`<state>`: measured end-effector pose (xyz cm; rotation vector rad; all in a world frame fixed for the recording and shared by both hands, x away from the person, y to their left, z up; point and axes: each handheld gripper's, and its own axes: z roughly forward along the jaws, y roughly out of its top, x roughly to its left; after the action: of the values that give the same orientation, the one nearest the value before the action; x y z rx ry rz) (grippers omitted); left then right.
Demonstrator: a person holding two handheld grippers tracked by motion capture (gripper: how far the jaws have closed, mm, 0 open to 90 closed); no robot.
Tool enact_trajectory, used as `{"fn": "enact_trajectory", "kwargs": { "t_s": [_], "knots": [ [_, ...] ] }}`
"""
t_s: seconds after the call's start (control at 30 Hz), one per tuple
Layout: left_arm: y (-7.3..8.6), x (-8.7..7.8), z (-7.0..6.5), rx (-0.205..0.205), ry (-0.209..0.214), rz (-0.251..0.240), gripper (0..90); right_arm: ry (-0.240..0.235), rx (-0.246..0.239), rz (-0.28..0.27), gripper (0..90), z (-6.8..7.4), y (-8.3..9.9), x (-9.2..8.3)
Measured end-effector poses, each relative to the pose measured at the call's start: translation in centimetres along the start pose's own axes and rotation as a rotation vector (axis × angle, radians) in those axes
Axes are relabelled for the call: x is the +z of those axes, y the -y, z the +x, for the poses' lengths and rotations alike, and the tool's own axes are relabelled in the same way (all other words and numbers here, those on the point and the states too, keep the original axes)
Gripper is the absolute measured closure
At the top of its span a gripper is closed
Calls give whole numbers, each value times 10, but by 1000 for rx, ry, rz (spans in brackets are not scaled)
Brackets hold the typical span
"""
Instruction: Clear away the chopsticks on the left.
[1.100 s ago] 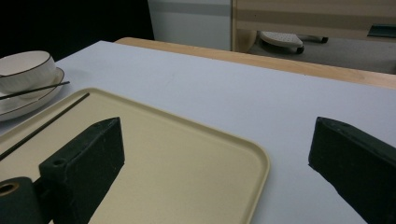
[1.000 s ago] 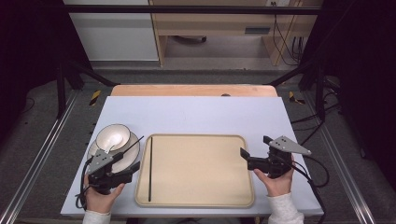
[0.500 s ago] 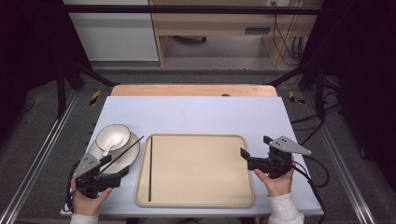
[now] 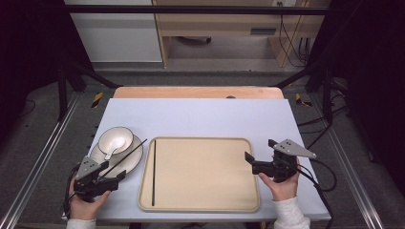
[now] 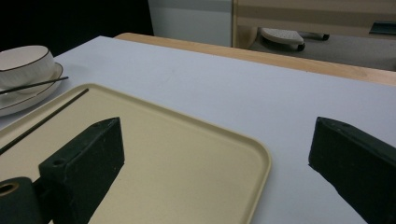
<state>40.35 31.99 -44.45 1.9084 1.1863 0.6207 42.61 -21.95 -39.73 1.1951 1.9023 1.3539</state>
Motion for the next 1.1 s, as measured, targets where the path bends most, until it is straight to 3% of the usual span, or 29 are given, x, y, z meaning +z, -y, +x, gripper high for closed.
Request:
{"fn": "enact_trajectory", "kwargs": {
  "t_s": [0.2, 0.33, 0.9, 1.1],
  "knots": [
    [1, 8, 8, 14, -32, 40, 312, 0, 0, 3, 37, 0, 0, 1],
    [0, 13, 15, 25, -52, 68, 398, -1, -2, 9, 37, 1, 1, 3],
    [0, 23, 16, 75, -60, 149, 708, -3, -2, 13, 38, 1, 1, 4],
    [0, 23, 15, 81, -51, 160, 765, -5, 0, 14, 38, 1, 1, 4]
  ]
}}
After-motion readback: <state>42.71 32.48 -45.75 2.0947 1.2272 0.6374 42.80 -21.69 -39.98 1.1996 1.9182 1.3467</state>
